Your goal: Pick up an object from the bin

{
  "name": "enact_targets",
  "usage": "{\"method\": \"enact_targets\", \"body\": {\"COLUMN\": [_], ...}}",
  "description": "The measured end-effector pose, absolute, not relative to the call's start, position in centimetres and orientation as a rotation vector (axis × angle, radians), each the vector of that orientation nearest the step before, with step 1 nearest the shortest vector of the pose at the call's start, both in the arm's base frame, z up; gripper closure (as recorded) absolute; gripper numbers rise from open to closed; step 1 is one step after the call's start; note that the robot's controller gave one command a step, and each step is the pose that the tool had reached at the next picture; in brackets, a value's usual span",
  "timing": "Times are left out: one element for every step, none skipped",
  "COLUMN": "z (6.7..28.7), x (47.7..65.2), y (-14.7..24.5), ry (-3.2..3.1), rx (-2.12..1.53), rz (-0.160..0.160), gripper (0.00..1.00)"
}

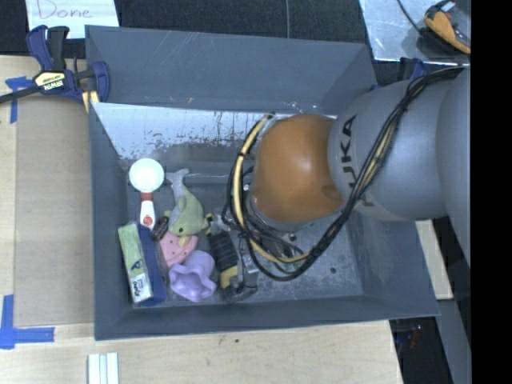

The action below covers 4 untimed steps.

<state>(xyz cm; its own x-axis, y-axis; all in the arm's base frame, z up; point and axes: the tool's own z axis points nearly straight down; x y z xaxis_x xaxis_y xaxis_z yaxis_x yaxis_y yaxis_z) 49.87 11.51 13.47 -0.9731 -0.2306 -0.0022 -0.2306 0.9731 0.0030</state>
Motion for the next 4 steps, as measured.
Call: {"method": "enact_targets", "body": {"z": [11.8, 11.8, 6.9, 6.9], "x": [51.7, 50.0, 49.7, 49.8], "y": [8.5, 8.3, 10.3, 11.1], "ry": [3.083, 2.803, 2.823, 2.374], "rx": [-0.564, -1.413, -1.366, -2.045], "rz": [0.0, 0.001, -0.002, -0.003], "gripper": [0.0, 0.0, 0.0, 1.0]}}
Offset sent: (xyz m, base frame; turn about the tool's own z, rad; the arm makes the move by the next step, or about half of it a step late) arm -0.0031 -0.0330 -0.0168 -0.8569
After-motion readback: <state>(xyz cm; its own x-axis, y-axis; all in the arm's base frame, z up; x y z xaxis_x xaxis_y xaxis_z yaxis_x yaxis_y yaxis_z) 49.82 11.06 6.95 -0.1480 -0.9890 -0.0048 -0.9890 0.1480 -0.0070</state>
